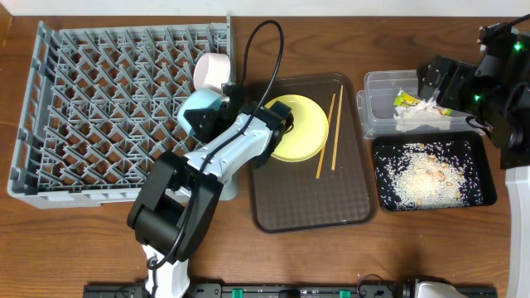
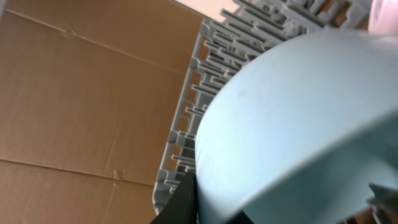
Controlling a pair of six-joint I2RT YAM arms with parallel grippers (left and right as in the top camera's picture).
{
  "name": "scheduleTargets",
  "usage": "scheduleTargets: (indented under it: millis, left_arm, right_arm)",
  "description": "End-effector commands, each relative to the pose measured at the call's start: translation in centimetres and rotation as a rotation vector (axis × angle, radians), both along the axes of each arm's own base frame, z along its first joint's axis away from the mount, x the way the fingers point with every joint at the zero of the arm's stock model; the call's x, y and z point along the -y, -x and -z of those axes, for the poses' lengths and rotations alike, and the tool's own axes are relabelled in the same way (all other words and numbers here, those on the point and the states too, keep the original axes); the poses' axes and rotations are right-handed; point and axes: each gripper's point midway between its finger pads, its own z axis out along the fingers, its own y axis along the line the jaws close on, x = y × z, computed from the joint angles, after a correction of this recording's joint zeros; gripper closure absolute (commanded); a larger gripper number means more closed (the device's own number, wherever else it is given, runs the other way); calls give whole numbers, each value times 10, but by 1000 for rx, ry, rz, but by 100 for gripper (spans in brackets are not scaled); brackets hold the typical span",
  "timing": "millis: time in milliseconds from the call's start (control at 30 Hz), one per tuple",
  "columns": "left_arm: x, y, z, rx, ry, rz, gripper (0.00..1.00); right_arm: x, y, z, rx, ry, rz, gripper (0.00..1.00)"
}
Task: Sort waste into correct bins and load items into the dishwasher
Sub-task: 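Lower the blue bowl into the rack beside the pink bowl, release, then move left gripper to the rim of the yellow plate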
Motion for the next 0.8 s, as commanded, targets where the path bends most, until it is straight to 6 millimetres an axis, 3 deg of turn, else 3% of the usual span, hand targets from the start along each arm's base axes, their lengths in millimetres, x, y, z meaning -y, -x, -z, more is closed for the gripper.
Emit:
scheduleTargets:
  millis: [0,167,333,533,667,700,767]
  left_arm:
    - [5,18,44,-199,160,-46,92]
    - [6,31,56,-280,222,-76,92]
    - [15,48,68,-388,345,-123,76]
    - [34,39,46,-373,475,-72,50]
    - [57,28,20,-346,622,33,30]
    - [71,22,9,-328,699,101,20]
    - [87,15,-5,-304,781,188,15]
  right_arm:
    - [4,-1,-1,-1,-3,18,1]
    - [4,-1,-1,-1,-3,18,1]
    - [4,-1,-1,-1,-3,18,1]
    - [4,-1,-1,-1,-3,18,1]
    - [4,-1,-1,-1,-3,18,1]
    - [4,-1,-1,-1,-3,18,1]
    - [4,-1,-1,-1,-3,18,1]
